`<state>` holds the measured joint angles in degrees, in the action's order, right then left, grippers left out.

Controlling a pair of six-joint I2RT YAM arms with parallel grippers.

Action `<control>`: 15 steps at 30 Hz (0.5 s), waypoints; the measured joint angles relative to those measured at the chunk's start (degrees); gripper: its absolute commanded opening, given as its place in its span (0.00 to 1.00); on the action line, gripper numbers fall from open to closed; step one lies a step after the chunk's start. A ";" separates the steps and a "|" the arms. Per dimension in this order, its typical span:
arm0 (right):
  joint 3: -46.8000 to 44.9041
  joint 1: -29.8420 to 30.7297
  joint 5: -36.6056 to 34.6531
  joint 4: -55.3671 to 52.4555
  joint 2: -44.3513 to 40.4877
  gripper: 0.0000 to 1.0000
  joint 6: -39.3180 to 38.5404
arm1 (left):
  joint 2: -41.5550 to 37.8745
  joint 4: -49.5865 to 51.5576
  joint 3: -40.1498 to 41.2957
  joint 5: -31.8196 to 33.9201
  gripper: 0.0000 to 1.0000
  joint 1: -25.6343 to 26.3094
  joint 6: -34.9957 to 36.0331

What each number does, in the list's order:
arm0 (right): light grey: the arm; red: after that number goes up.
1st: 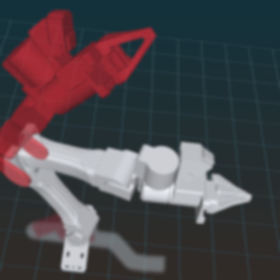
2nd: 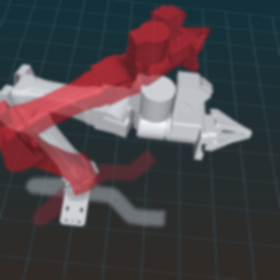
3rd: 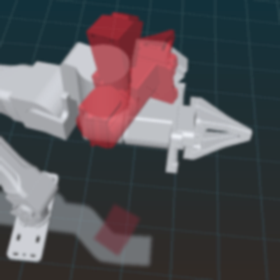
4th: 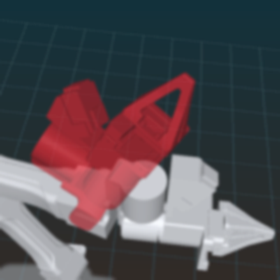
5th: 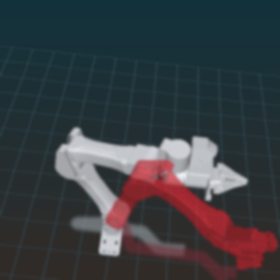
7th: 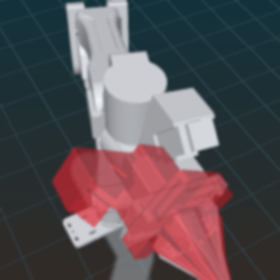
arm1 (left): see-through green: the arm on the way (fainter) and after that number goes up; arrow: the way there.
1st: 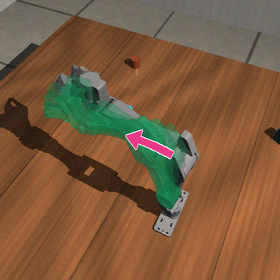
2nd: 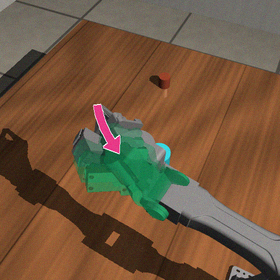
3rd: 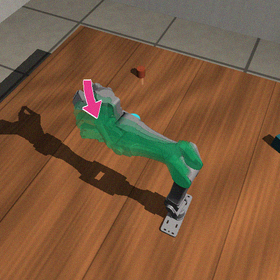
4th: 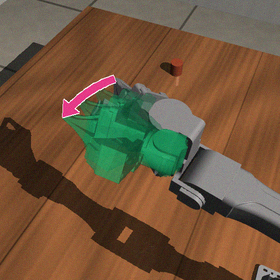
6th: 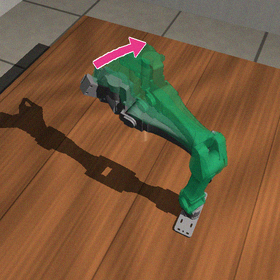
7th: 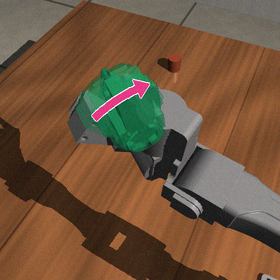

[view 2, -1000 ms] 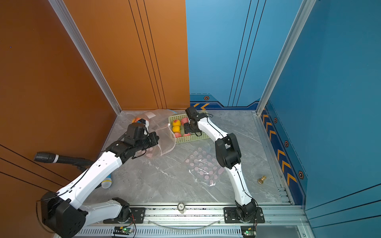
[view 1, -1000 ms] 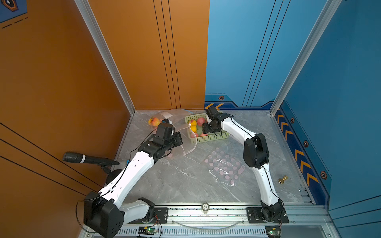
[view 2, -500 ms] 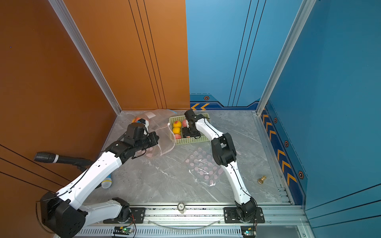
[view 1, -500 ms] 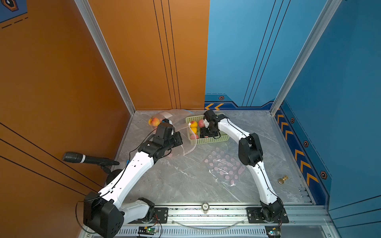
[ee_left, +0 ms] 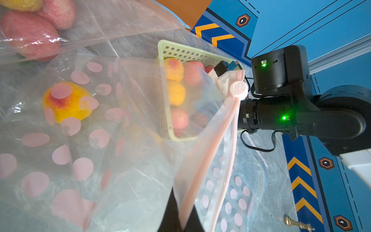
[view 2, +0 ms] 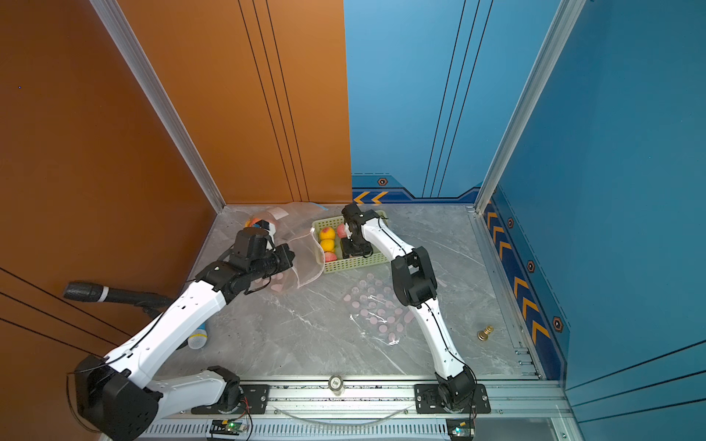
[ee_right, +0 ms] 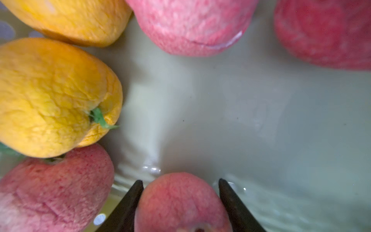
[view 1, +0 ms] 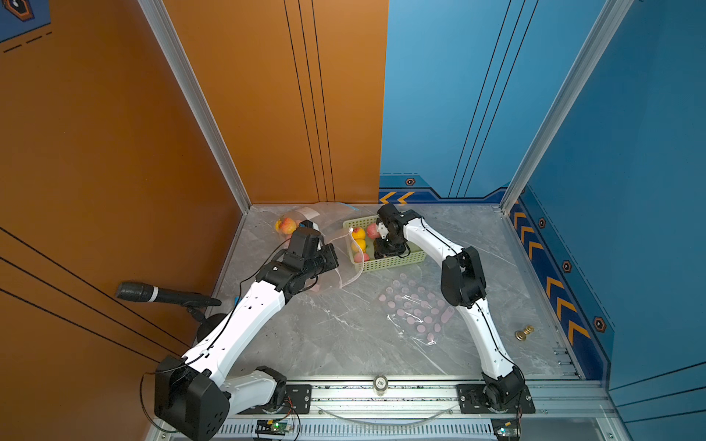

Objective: Place the peach in a zip-top bag and seal the zipper
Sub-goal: Pick up the peach from the basket.

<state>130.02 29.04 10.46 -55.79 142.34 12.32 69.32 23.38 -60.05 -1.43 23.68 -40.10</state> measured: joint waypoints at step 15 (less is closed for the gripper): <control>-21.24 2.01 2.05 13.81 -28.39 0.38 3.19 | 0.02 -0.66 0.00 0.02 0.00 0.39 -2.47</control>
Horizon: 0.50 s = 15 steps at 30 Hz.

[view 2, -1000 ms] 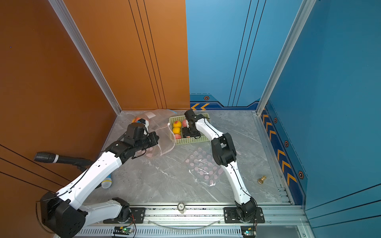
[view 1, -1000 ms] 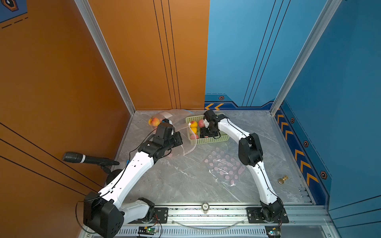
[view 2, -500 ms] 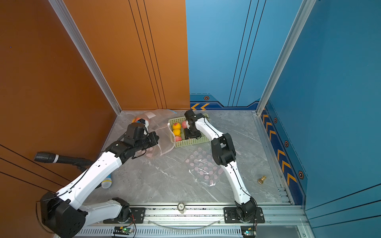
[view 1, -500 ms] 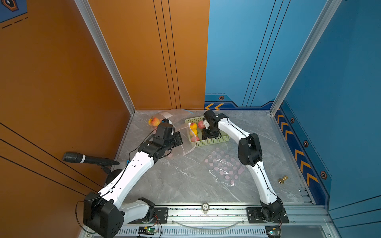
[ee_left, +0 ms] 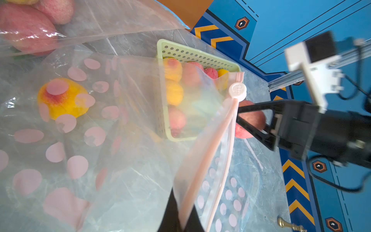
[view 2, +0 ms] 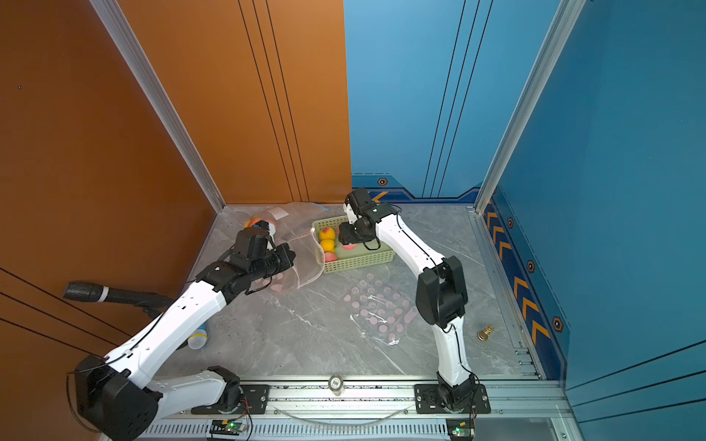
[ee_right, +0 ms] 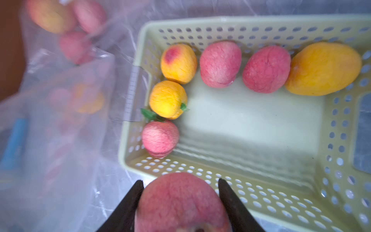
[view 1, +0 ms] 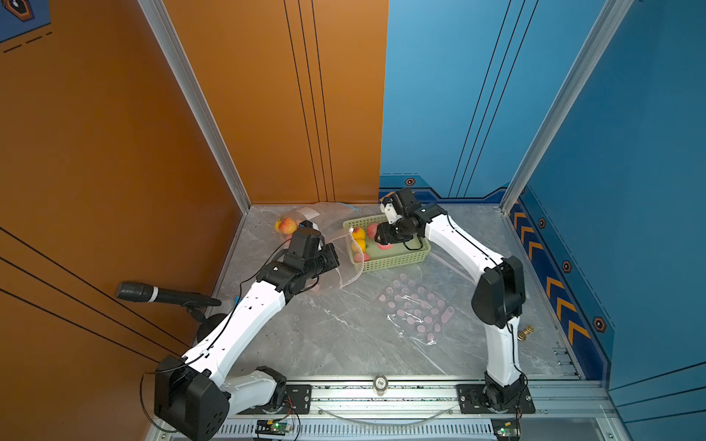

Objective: Place the peach in a zip-top bag and seal the zipper
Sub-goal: Pick up the peach from the basket, then place the peach in the zipper food storage bag.

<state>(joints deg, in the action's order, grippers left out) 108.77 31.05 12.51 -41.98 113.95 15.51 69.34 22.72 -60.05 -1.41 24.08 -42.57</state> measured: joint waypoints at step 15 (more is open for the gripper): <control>-15.85 12.41 0.79 20.15 -14.49 0.43 5.38 | 1.31 -1.99 -0.02 -0.02 0.00 0.13 -2.08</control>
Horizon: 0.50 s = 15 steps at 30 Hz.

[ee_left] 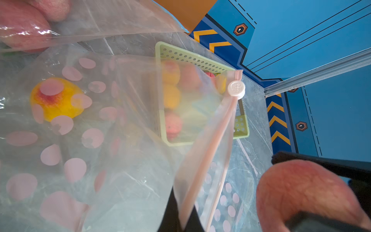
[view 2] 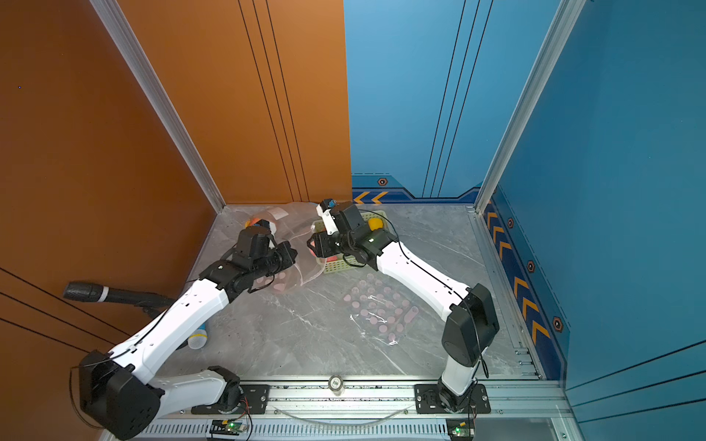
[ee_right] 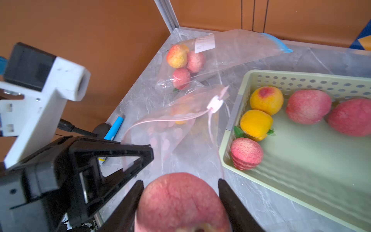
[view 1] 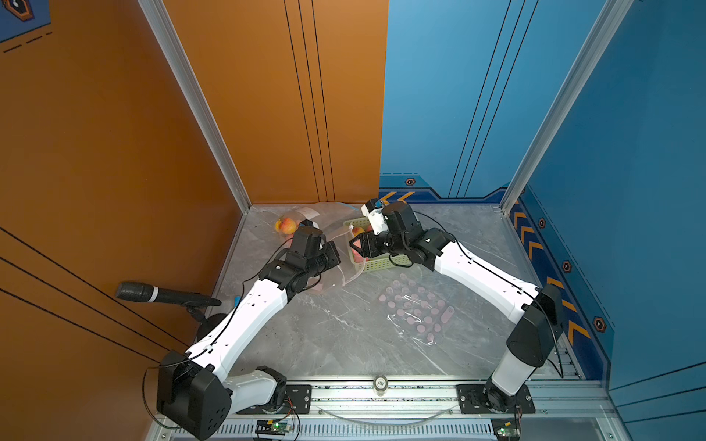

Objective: Place the peach in a zip-top bag and seal the zipper
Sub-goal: Place the peach in the zipper food storage bag.

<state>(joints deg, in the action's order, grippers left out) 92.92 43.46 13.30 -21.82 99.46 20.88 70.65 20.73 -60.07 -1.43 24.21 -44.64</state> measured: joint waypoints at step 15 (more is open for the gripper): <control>2.10 1.29 -2.21 1.07 7.56 0.80 0.94 | -0.04 -0.42 -0.04 -0.59 0.00 0.24 -0.92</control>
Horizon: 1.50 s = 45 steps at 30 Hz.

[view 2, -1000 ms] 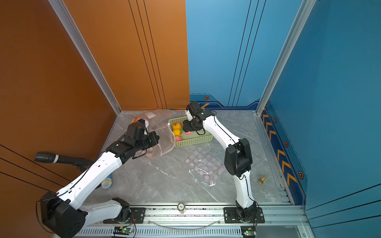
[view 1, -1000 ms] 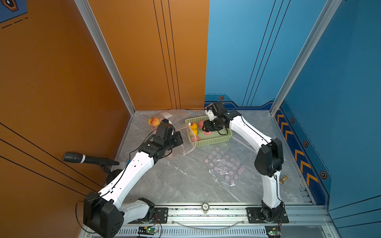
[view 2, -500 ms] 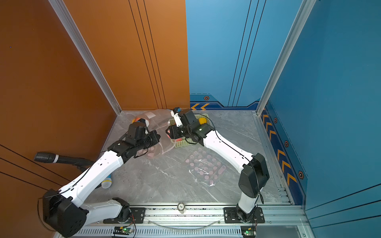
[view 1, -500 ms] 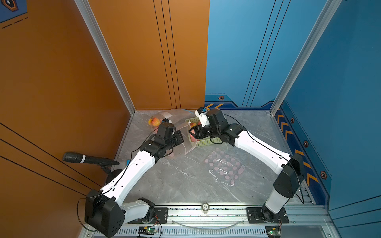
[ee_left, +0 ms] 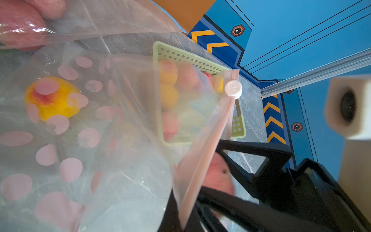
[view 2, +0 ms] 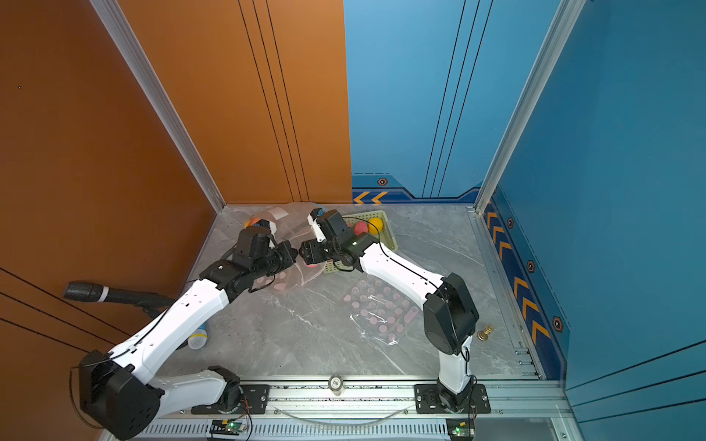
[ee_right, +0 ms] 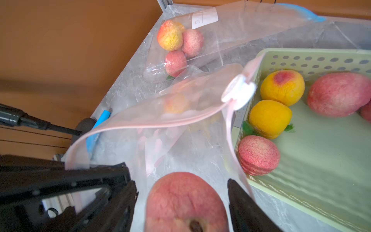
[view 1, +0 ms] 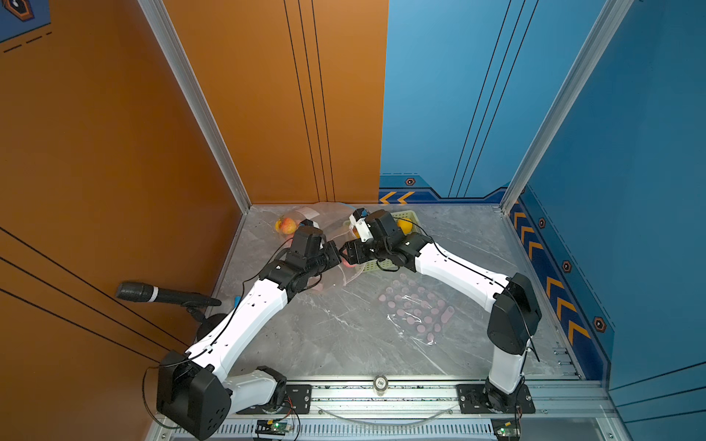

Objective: Place the peach in a zip-top bag and seal the zipper
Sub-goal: Place the peach in the zipper food storage bag, then pick up the peach from the basket.

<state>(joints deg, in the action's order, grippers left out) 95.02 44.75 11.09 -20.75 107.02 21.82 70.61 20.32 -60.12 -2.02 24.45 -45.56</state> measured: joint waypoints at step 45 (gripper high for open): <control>27.15 -10.19 -0.50 -24.37 26.25 0.72 -1.33 | -1.40 -0.35 0.07 -0.94 0.00 -1.20 -1.01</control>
<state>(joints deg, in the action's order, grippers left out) 122.17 34.57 10.59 -45.12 133.27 20.49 69.21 19.97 -60.05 -2.96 23.24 -46.57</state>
